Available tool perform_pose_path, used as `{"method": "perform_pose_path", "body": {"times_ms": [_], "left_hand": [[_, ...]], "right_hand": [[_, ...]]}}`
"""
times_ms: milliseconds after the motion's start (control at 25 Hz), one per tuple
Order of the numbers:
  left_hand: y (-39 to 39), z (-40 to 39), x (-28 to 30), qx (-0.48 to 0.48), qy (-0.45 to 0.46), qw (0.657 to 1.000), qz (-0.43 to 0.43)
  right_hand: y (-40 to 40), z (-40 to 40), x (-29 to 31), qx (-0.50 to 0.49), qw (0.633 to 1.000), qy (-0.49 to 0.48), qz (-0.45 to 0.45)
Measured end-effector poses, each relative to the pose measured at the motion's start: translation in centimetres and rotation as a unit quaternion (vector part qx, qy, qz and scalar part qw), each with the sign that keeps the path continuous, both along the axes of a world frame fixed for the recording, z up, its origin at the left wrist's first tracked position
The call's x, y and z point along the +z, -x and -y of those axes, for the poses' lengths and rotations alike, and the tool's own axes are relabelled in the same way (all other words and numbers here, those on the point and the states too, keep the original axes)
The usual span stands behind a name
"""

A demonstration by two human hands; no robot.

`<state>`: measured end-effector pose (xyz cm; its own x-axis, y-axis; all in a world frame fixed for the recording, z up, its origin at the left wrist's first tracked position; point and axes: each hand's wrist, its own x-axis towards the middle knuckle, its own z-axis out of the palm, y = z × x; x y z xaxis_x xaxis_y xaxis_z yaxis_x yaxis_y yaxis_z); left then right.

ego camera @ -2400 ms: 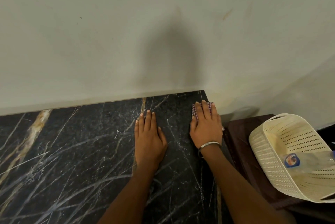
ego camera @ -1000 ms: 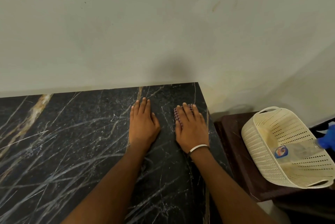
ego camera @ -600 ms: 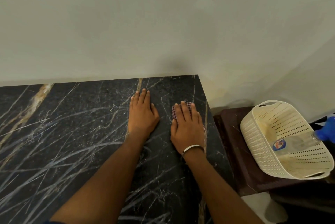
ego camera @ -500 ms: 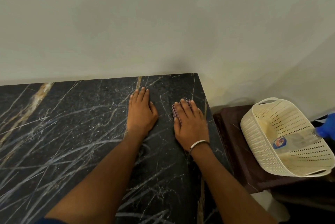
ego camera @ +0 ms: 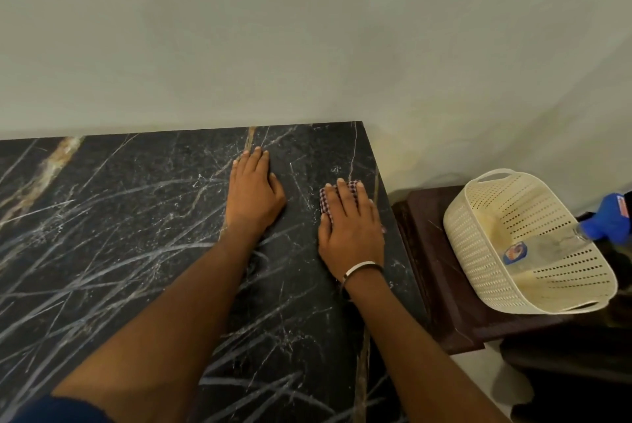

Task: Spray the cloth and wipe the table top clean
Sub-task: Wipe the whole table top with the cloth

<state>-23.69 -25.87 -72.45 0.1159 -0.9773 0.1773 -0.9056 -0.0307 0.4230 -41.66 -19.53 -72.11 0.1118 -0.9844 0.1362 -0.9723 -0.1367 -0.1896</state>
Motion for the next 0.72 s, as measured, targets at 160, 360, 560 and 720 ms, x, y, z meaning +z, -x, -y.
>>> {"method": "perform_pose_path", "body": {"times_ms": [160, 360, 560, 720], "left_hand": [[-0.3, 0.0, -0.2, -0.006, 0.005, 1.0, -0.005], [-0.2, 0.1, -0.4, -0.01, 0.008, 1.0, 0.004], [-0.2, 0.1, -0.3, -0.01, 0.012, 1.0, 0.001], [-0.5, 0.0, -0.3, -0.015, 0.015, 1.0, -0.01]], "right_hand": [[3.3, 0.9, -0.1, -0.009, 1.0, 0.006, -0.011], [3.0, 0.3, -0.2, -0.073, 0.997, 0.016, -0.015], [0.0, -2.9, -0.2, 0.0, 1.0, 0.019, -0.013], [3.5, -2.1, -0.4, -0.039, 0.999, 0.026, -0.015]]}}
